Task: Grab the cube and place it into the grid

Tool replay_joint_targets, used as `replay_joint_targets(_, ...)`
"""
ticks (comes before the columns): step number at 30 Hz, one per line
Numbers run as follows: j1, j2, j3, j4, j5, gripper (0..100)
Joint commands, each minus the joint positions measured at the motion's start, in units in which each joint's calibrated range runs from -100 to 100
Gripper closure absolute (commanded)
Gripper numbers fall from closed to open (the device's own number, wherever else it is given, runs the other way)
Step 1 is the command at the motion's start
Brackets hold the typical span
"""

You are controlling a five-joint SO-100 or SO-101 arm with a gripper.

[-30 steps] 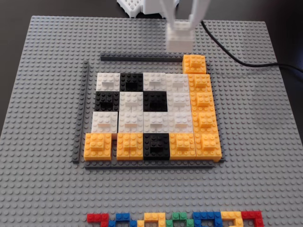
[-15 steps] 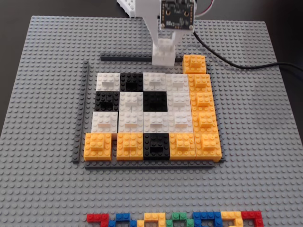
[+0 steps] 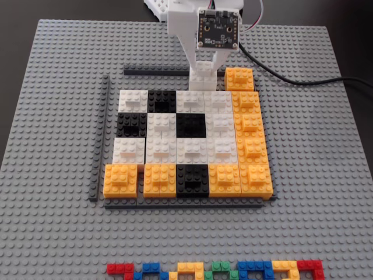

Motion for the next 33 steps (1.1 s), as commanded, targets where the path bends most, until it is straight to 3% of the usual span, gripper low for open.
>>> replay_joint_targets(1, -0.6, 0.4, -1.6, 0.5, -0.3, 99)
replay_joint_targets(33, -5.0, 4.6, -7.0, -1.0, -3.7, 99)
